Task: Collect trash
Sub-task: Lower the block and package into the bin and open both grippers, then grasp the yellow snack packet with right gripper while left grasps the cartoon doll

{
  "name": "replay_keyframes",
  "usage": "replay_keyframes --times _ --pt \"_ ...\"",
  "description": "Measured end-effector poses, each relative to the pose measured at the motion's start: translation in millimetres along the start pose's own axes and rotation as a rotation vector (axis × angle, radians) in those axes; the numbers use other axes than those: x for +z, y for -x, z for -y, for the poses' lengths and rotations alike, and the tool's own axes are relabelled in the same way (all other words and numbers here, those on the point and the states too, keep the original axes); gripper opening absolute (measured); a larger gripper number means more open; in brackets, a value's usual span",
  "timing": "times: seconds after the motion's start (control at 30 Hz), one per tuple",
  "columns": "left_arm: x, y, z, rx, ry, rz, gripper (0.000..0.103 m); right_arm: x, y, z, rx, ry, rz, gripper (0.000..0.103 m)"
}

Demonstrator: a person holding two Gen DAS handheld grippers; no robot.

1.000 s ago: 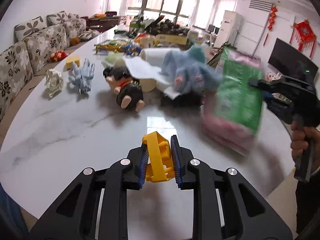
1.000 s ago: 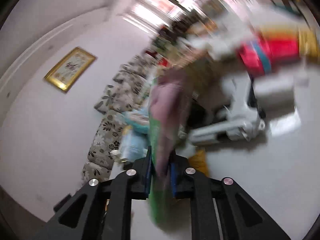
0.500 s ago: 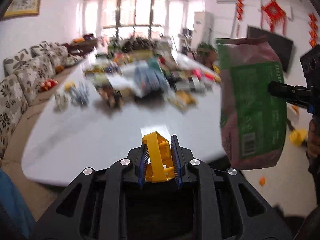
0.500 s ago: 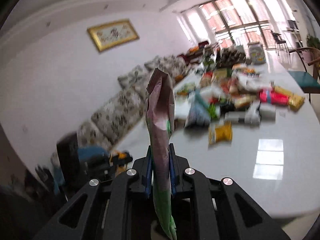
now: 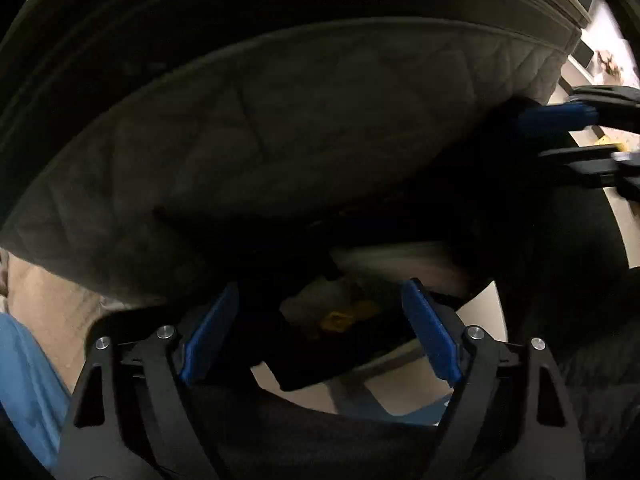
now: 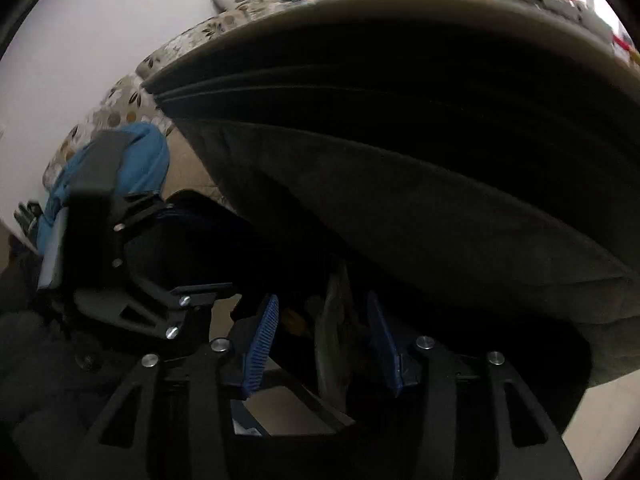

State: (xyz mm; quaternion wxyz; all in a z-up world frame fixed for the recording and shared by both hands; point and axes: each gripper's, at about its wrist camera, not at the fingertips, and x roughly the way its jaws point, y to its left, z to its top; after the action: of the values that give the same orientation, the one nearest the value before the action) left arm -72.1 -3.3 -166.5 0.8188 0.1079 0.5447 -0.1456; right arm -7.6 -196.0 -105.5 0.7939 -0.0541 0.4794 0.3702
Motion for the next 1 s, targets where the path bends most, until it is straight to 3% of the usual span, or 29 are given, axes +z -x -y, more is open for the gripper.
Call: replay_keyframes --times 0.13,0.2,0.3,0.37,0.43,0.6,0.63,0.67,0.7,0.73,0.77,1.0 --pt "9.2 26.8 -10.3 -0.025 0.018 0.069 0.082 23.8 69.0 -8.9 -0.031 0.068 0.180 0.078" --pt "18.4 45.4 -14.0 -0.034 0.027 0.118 0.082 54.2 97.8 0.9 -0.091 0.082 0.273 0.082" --pt "31.3 71.2 -17.7 -0.055 0.055 0.198 0.085 111.5 103.4 30.4 -0.232 0.065 0.318 0.083" --pt "42.8 89.3 -22.8 -0.066 0.086 0.262 0.088 151.4 89.7 55.0 -0.314 0.045 0.307 0.085" --pt "51.7 99.4 -26.7 -0.079 0.109 0.300 0.088 186.2 69.2 77.3 -0.340 -0.002 0.262 0.086" --pt "63.3 121.3 -24.5 -0.078 0.124 0.375 0.088 228.7 17.0 105.1 -0.378 -0.102 0.141 0.088" --pt "67.0 123.2 -26.3 -0.081 0.127 0.384 0.088 233.0 4.8 109.4 -0.418 -0.107 0.097 0.088" --pt "69.2 125.0 -28.3 -0.083 0.129 0.390 0.088 230.3 -3.6 110.6 -0.422 -0.108 0.058 0.081" --pt "73.8 126.5 -32.1 -0.076 0.138 0.398 0.088 228.4 -5.8 112.9 -0.383 -0.126 0.077 0.079" --pt "77.9 128.1 -33.6 -0.071 0.145 0.404 0.088 226.3 -4.0 114.0 -0.392 -0.131 0.093 0.061" --pt "85.5 128.5 -38.7 -0.066 0.159 0.413 0.088 223.3 -1.0 113.7 -0.358 -0.119 0.100 0.049" --pt "174.6 119.9 -102.0 0.044 0.408 0.427 0.088 185.0 34.0 127.3 -0.210 -0.248 0.195 0.045"
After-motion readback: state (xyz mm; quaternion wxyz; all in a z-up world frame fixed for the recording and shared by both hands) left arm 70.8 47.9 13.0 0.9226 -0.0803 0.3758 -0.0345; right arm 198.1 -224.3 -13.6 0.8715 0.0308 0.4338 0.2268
